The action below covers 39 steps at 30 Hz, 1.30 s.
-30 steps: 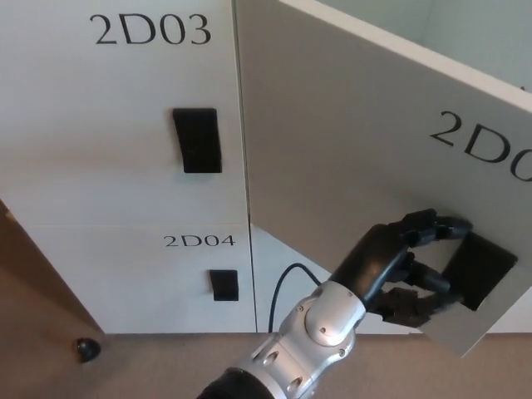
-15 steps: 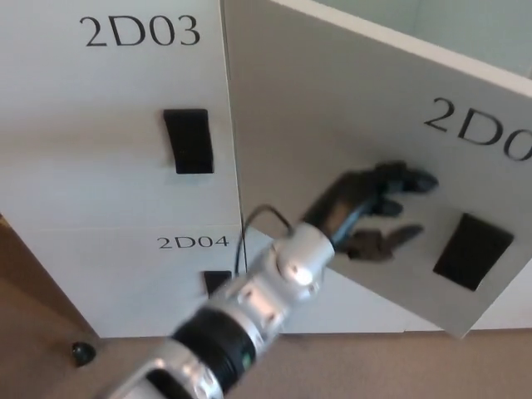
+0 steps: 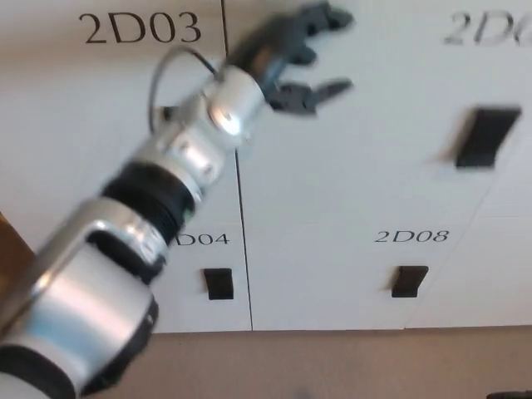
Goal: The robot walks towards an open cabinet and lifts its left hand to push the door towards the right to close it.
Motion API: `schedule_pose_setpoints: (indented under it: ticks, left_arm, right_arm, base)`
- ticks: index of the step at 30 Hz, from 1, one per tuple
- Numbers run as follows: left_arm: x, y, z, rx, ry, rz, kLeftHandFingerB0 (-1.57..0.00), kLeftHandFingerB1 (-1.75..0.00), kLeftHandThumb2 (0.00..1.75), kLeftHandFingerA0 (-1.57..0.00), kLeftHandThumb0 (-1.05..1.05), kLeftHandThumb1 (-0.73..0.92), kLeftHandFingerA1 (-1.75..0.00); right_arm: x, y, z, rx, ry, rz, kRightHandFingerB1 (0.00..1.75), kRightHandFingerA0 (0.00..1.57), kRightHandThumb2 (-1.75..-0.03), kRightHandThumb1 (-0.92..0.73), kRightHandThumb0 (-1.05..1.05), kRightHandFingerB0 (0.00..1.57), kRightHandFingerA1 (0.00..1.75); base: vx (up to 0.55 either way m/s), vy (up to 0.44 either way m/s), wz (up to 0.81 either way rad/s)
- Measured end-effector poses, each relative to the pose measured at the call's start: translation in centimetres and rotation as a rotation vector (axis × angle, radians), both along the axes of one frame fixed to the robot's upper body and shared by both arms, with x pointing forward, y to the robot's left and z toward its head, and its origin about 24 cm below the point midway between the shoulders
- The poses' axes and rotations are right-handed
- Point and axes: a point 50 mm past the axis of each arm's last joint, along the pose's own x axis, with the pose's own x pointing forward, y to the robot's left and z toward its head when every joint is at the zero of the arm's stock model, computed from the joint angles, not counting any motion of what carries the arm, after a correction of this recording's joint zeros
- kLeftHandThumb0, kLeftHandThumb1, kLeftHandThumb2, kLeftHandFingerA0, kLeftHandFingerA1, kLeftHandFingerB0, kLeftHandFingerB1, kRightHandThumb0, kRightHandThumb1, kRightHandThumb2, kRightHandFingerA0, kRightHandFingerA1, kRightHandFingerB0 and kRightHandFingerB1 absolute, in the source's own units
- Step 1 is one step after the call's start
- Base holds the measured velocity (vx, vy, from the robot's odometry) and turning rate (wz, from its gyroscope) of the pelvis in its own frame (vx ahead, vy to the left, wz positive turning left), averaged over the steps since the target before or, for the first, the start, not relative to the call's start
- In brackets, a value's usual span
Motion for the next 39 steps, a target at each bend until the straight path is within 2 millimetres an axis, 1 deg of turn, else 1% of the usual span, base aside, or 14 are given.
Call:
schedule_pose_setpoints:
  ticks: [6, 7, 12, 13, 15, 16, 18, 19, 23, 24, 27, 32, 37, 39]
  left_arm:
    - [0.9, 1.4, 1.7, 0.041, 0.014, 0.024, 0.0, -0.48, 1.03, 0.0, -0.32, 0.52, -0.48]
    - [1.1, 1.8, 2.2, 0.047, 0.012, 0.032, -0.09, -0.36, 0.77, -0.16, -0.57, 0.55, -0.4]
    - [1.8, 3.8, 4.9, 0.071, -0.005, 0.068, -0.11, -0.38, 0.8, -0.18, -0.58, 0.56, -0.42]
    - [2.0, 4.6, 5.9, 0.074, -0.011, 0.077, -0.21, -0.29, 0.61, -0.3, -0.52, 0.69, -0.34]
    - [2.1, 5.6, 7.2, 0.075, -0.023, 0.085, -0.21, -0.29, 0.61, -0.3, -0.52, 0.69, -0.34]
    - [2.1, 6.2, 7.9, 0.073, -0.034, 0.088, -0.19, -0.43, 0.9, -0.34, -0.56, 0.51, -0.52]
    - [2.0, 7.4, 9.3, 0.07, -0.059, 0.088, -0.19, -0.43, 0.9, -0.34, -0.56, 0.51, -0.52]
    - [1.9, 7.8, 10.0, 0.069, -0.072, 0.081, -0.48, -0.36, 0.61, -0.57, -0.55, 0.67, -0.39]
    - [1.3, 7.8, 11.2, 0.061, -0.125, 0.03, -0.48, -0.38, 0.64, -0.59, -0.57, 0.61, -0.42]
    - [1.1, 7.7, 11.2, 0.059, -0.131, 0.02, -0.55, -0.38, 0.6, -0.65, -0.5, 0.64, -0.42]
    - [0.7, 7.6, 10.8, 0.054, -0.144, -0.012, -0.55, -0.38, 0.6, -0.65, -0.5, 0.64, -0.42]
    - [-0.1, 7.4, 8.7, 0.048, -0.128, -0.061, -0.51, -0.39, 0.62, -0.62, -0.58, 0.73, -0.45]
    - [-1.4, 7.9, 4.9, 0.041, -0.067, -0.101, -0.51, -0.38, 0.62, -0.64, -0.54, 0.72, -0.43]
    - [-2.4, 8.7, 2.3, 0.042, -0.02, -0.113, -0.53, -0.37, 0.61, -0.66, -0.55, 0.68, -0.42]
  right_arm:
    - [0.8, 0.2, 0.4, -0.004, -0.029, 0.017, 0.43, 0.73, -0.6, -0.64, -0.43, 0.6, 0.49]
    - [0.9, 0.3, 0.5, -0.004, -0.033, 0.02, 0.43, 0.73, -0.6, -0.64, -0.44, 0.61, 0.49]
    - [1.4, 0.4, 0.7, -0.009, -0.047, 0.033, 0.44, 0.74, -0.6, -0.64, -0.42, 0.62, 0.49]
    - [1.6, 0.5, 0.8, -0.01, -0.051, 0.039, 0.44, 0.73, -0.59, -0.64, -0.4, 0.62, 0.49]
    - [1.7, 0.5, 0.9, -0.013, -0.057, 0.045, 0.44, 0.73, -0.59, -0.64, -0.4, 0.62, 0.49]
    - [1.8, 0.5, 0.9, -0.014, -0.06, 0.049, 0.43, 0.75, -0.6, -0.65, -0.4, 0.61, 0.48]
    - [1.9, 0.5, 1.1, -0.019, -0.061, 0.051, 0.43, 0.75, -0.6, -0.65, -0.4, 0.61, 0.48]
    - [2.0, 0.4, 1.1, -0.023, -0.062, 0.053, 0.43, 0.74, -0.59, -0.65, -0.39, 0.61, 0.48]
    - [2.2, 0.4, 1.2, -0.027, -0.064, 0.058, 0.43, 0.74, -0.59, -0.64, -0.42, 0.61, 0.48]
    - [2.2, 0.4, 1.2, -0.027, -0.065, 0.059, 0.44, 0.81, -0.6, -0.64, -0.41, 0.61, 0.59]
    - [2.5, 0.5, 1.3, -0.027, -0.071, 0.063, 0.44, 0.81, -0.6, -0.64, -0.41, 0.61, 0.59]
    - [3.1, 0.6, 1.6, -0.029, -0.085, 0.072, 0.43, 0.73, -0.59, -0.64, -0.42, 0.61, 0.48]
    - [3.6, 0.8, 1.8, -0.032, -0.097, 0.083, 0.43, 0.72, -0.6, -0.66, -0.43, 0.6, 0.49]
    - [4.0, 0.9, 2.0, -0.033, -0.105, 0.088, 0.44, 0.71, -0.6, -0.66, -0.42, 0.6, 0.48]
  base:
    - [0.0, 0.0, 0.0]
    - [0.0, 0.0, 0.0]
    - [0.0, 0.0, 0.0]
    - [0.0, 0.0, 0.0]
    - [0.0, 0.0, 0.0]
    - [0.0, 0.0, 0.0]
    - [0.0, 0.0, 0.0]
    - [0.0, 0.0, 0.0]
    - [-0.01, -0.001, 0.05]
    - [0.0, 0.0, 0.0]
    - [0.0, 0.0, 0.0]
    - [0.0, 0.0, 0.0]
    - [0.0, 0.0, 0.0]
    - [0.0, 0.0, 0.0]
